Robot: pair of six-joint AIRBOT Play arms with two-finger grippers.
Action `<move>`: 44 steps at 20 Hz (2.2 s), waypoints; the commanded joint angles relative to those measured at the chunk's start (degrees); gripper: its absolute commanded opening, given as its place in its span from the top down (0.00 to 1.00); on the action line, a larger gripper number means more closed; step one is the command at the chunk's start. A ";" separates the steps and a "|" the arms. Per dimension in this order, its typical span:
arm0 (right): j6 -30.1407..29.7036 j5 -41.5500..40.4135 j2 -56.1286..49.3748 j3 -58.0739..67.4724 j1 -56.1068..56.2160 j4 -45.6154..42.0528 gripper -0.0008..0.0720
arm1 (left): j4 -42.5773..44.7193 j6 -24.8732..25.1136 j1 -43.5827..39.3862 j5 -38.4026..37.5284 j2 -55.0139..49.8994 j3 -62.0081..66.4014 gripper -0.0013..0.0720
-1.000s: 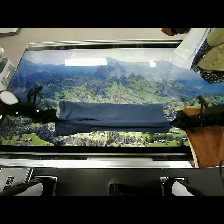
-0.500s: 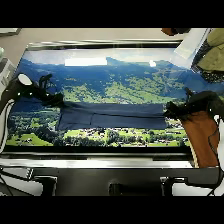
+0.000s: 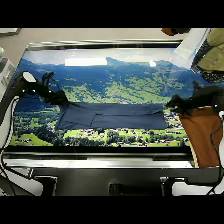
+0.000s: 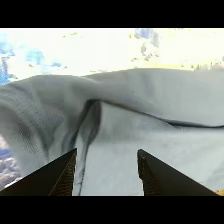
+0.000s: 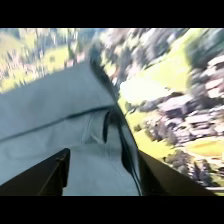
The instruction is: Fold the clothes and pants, and hang the long-sleeved shirts on hangers.
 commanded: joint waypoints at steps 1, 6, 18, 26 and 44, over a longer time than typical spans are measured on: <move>-1.40 -6.08 -3.13 2.23 -4.39 5.42 0.22 | -0.07 -0.63 0.55 0.17 1.95 0.24 0.37; -7.67 -11.50 -10.49 2.23 -4.55 9.11 0.22 | -0.07 -0.63 0.55 0.15 2.86 0.24 0.37; -8.94 -6.73 -14.53 2.05 1.18 10.40 0.36 | -0.09 -0.61 0.55 0.26 2.86 0.24 0.37; -3.19 -11.19 -6.38 5.90 1.81 5.57 0.95 | -9.62 -4.63 -3.32 4.20 1.90 0.07 0.96; 14.56 -28.46 14.86 21.24 1.81 -10.86 0.95 | -53.13 -14.69 -47.10 36.33 -20.26 8.00 0.96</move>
